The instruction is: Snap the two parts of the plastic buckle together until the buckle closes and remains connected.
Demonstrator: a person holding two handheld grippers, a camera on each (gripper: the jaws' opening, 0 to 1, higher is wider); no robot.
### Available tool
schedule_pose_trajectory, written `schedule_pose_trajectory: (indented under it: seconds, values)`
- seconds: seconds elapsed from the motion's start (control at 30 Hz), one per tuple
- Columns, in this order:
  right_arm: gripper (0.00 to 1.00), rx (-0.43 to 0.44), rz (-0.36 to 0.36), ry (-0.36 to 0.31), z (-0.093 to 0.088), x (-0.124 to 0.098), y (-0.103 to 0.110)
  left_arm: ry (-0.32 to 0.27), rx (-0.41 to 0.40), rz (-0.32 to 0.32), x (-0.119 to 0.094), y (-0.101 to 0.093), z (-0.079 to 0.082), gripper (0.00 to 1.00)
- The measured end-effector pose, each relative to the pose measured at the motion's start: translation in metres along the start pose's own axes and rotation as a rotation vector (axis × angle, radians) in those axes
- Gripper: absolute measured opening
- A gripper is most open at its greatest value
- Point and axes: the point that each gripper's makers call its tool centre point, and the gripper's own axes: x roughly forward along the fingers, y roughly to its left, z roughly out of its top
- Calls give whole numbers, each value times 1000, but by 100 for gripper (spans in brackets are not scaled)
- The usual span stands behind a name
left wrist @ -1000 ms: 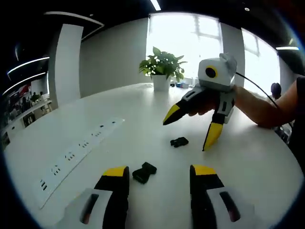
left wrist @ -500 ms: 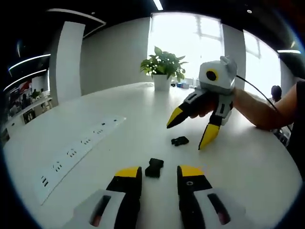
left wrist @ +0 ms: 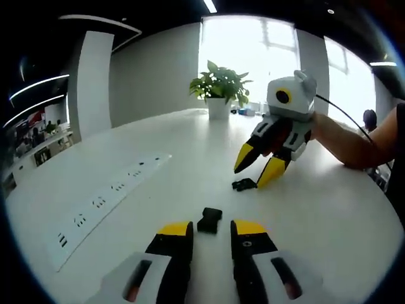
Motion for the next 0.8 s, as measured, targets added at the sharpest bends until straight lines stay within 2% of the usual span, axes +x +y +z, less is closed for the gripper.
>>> schedule_pose_trajectory:
  seconds: [0.27,0.43,0.53,0.8]
  values:
    - [21,5,4,9,-4,2,2,2,4,-2,-3,-6,-2,16]
    - [20,11,13,10,-3,2,3,3,1,-5,-1,-4,-2,16]
    - [24,21,16,2,-2,3,4,4,2,-4,-1,-4,-2,16]
    - [20,47,2,1,-2,3,1,2,-15,8,2,3,1,18]
